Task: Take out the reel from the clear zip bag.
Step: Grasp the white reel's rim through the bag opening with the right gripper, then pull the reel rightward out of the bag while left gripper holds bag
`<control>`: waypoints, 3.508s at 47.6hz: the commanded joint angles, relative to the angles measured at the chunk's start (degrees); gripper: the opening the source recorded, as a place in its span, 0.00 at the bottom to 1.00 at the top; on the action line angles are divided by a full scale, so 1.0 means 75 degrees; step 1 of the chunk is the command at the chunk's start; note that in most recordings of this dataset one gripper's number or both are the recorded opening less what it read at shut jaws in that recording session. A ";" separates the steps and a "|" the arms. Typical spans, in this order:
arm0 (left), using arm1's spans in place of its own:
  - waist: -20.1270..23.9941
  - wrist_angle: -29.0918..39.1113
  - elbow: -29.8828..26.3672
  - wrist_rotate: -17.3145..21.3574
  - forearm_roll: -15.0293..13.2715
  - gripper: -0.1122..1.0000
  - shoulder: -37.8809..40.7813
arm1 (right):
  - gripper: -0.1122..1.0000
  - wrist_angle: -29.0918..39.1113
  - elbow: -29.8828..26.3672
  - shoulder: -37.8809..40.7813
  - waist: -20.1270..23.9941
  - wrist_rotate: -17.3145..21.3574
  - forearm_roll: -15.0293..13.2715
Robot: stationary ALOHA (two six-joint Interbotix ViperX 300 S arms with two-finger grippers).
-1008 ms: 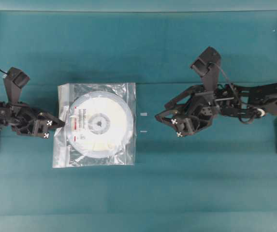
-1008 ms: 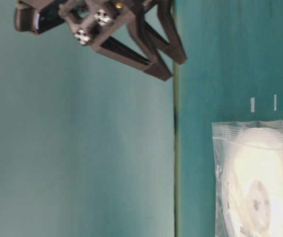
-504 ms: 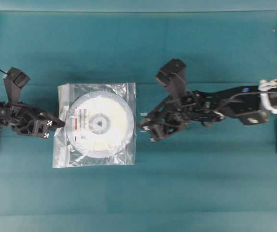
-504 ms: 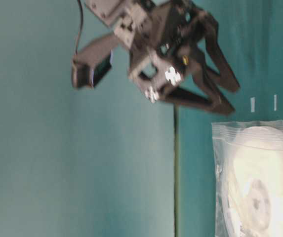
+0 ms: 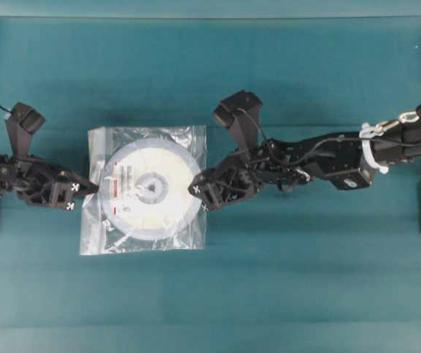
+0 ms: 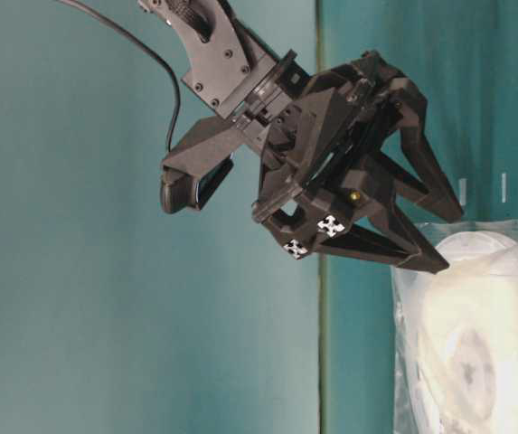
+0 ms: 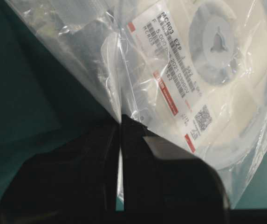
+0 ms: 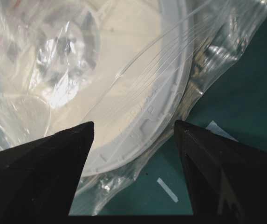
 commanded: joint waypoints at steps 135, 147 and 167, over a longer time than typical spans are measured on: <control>-0.0012 0.0105 0.0047 0.0035 0.0012 0.10 -0.0012 | 0.14 -0.0340 -0.0188 0.0211 0.0070 0.0422 0.0668; -0.0012 0.0105 0.0047 0.0035 0.0012 0.10 -0.0012 | 0.14 -0.0387 0.0363 -0.0234 0.0000 0.0422 0.0668; -0.0012 0.0117 0.0059 0.0047 0.0023 0.10 -0.0012 | 0.14 -0.0328 0.1559 -0.1113 -0.0070 0.0445 0.0668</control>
